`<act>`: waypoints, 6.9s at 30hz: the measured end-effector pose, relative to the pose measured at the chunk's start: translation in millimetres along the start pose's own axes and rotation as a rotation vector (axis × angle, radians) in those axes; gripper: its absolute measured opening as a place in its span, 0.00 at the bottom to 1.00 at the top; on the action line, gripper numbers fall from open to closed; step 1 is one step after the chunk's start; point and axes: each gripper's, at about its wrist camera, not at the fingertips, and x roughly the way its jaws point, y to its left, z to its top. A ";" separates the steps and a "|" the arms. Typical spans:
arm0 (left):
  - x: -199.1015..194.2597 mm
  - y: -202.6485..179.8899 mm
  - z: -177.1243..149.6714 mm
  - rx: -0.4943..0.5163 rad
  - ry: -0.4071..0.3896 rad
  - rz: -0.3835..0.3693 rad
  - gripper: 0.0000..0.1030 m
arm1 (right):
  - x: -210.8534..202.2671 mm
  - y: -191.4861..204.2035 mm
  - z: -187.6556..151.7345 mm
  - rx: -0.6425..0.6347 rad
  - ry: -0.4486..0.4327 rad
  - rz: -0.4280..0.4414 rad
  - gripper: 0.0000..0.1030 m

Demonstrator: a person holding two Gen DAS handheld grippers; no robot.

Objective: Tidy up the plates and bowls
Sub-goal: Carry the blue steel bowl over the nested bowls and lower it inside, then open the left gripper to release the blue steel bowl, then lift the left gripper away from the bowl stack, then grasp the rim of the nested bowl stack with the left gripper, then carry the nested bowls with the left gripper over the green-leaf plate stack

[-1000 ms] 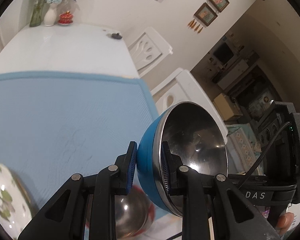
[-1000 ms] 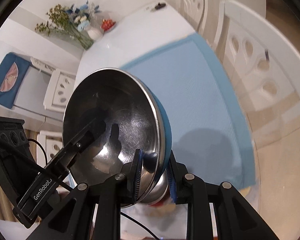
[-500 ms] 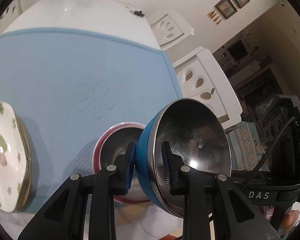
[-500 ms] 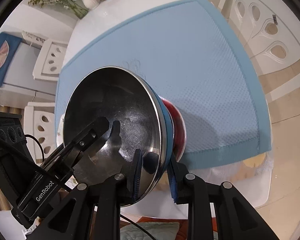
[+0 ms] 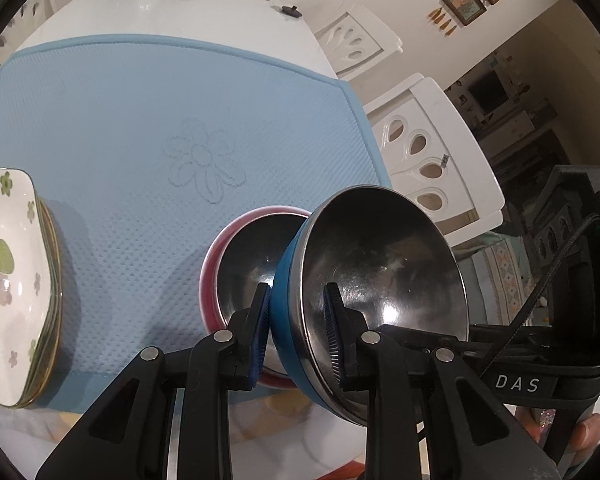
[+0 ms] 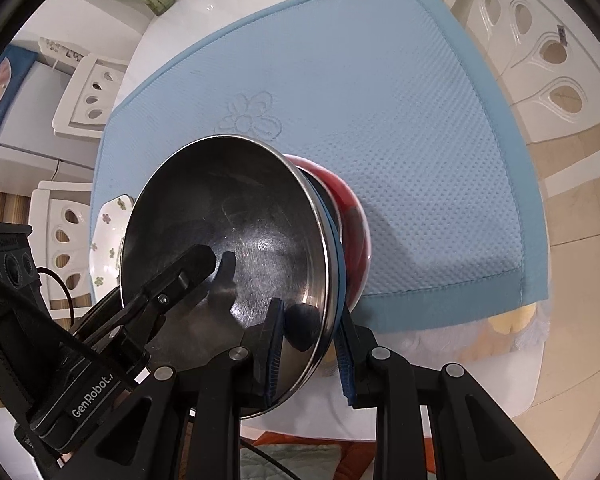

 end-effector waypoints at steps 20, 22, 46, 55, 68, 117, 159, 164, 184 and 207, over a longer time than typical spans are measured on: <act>-15.9 35.6 15.5 -0.039 -0.027 0.071 0.30 | 8.7 -1.2 4.1 -0.036 0.011 -0.054 0.24; -15.3 39.1 14.4 -0.047 -0.017 0.071 0.30 | 9.3 -5.2 5.4 -0.030 0.008 -0.048 0.24; -23.6 22.9 10.9 0.018 -0.020 0.022 0.30 | -10.1 -15.5 -12.7 -0.059 -0.141 -0.007 0.24; -34.1 13.0 6.2 0.030 -0.056 0.043 0.30 | -31.8 -17.2 -26.5 -0.051 -0.175 0.064 0.24; -56.9 -29.0 -1.8 -0.026 -0.155 0.150 0.39 | -98.1 -16.9 -50.7 -0.201 -0.342 0.141 0.67; -33.1 15.6 -43.3 -0.185 -0.062 0.198 0.63 | 19.0 -42.4 -8.7 -0.312 -0.312 0.131 0.67; 9.5 43.6 -27.1 -0.286 -0.037 0.111 0.63 | 24.1 -38.0 13.9 -0.255 -0.107 0.141 0.68; 26.6 47.8 -24.9 -0.290 -0.020 0.068 0.61 | 42.6 -42.3 20.7 -0.216 -0.075 0.185 0.68; 35.9 47.5 -31.5 -0.300 -0.068 0.007 0.44 | 67.7 -30.9 21.4 -0.220 -0.080 0.271 0.54; -41.4 17.1 -34.4 -0.354 -0.241 0.117 0.43 | 16.3 -8.3 19.6 -0.230 -0.060 0.327 0.55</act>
